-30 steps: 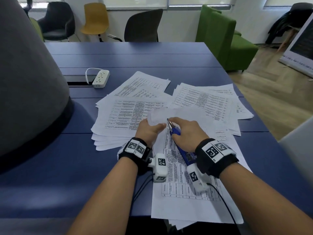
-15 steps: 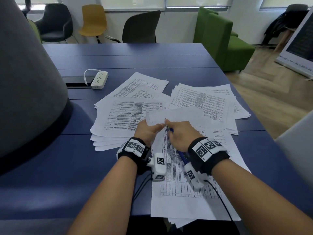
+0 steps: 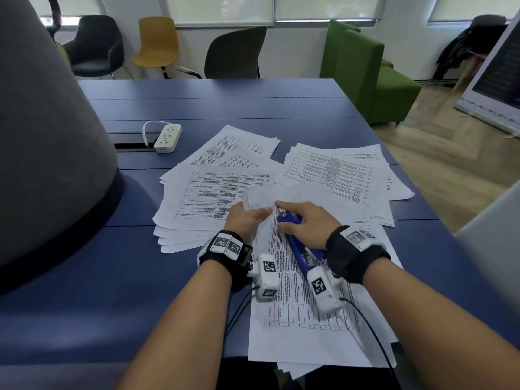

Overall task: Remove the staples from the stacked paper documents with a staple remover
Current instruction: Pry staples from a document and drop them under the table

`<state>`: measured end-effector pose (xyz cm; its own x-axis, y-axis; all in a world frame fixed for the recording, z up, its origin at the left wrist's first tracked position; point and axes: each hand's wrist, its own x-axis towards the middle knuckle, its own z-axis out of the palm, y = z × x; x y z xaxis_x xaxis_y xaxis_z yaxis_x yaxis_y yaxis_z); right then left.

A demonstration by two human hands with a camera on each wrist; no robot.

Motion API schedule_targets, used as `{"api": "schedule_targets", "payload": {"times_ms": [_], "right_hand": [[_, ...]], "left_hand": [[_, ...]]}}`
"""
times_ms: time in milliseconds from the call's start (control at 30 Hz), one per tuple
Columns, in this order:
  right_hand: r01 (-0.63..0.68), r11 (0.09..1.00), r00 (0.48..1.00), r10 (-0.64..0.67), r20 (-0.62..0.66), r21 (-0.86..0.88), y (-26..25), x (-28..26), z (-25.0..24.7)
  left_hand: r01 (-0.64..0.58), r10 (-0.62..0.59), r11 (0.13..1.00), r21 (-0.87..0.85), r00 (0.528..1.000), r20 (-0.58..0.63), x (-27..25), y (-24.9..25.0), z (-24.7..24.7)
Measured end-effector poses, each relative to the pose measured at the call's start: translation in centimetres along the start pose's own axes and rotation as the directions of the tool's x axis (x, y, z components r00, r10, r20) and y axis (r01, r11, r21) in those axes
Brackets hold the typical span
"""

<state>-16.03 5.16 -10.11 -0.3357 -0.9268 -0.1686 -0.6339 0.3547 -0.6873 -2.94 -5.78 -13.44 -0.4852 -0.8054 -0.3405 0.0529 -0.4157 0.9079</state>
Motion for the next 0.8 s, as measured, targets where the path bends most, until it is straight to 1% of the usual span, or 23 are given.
{"api": "schedule_targets", "payload": {"times_ms": [100,233,267,333,367,467,533,667,800], "right_hand": [[-0.006,0.996,0.999,0.003,0.037,0.091,0.5,0.2,0.2],[0.029,0.982,0.999,-0.035,0.03,0.187,0.5,-0.2,0.0],[0.041,0.988,0.999,-0.043,0.014,0.147,0.3,-0.2,-0.1],[0.063,0.997,0.998,-0.064,-0.024,-0.046,0.0,-0.2,-0.1],[0.061,0.987,0.997,-0.068,-0.038,-0.15,-0.1,-0.1,0.0],[0.001,0.922,0.999,-0.022,-0.049,-0.387,-1.1,-0.3,0.9],[-0.005,0.855,0.997,-0.033,-0.064,-0.518,-1.8,-0.8,1.5],[0.018,0.774,0.992,-0.092,-0.084,-0.633,-2.5,-1.7,2.0],[0.031,0.732,0.993,-0.102,-0.064,-0.681,-2.3,-1.9,1.9]], "left_hand": [[0.011,-0.011,1.0,0.009,1.0,-0.014,-0.2,0.2,0.0],[0.023,-0.023,1.0,0.0,1.0,-0.011,-0.1,0.2,-0.1],[0.023,-0.023,1.0,0.001,1.0,-0.017,0.0,0.1,-0.1],[0.014,-0.014,1.0,0.011,1.0,-0.024,0.1,0.1,0.0],[0.01,-0.009,1.0,0.027,1.0,-0.03,0.1,0.1,0.1],[0.017,-0.011,0.996,0.083,0.998,-0.065,0.3,0.1,0.5],[0.022,-0.015,0.997,0.07,0.996,-0.091,0.5,0.1,0.7],[0.045,-0.039,0.998,0.038,0.99,-0.133,0.7,0.3,1.2],[0.057,-0.049,0.997,0.045,0.986,-0.159,0.5,0.8,1.6]]}}
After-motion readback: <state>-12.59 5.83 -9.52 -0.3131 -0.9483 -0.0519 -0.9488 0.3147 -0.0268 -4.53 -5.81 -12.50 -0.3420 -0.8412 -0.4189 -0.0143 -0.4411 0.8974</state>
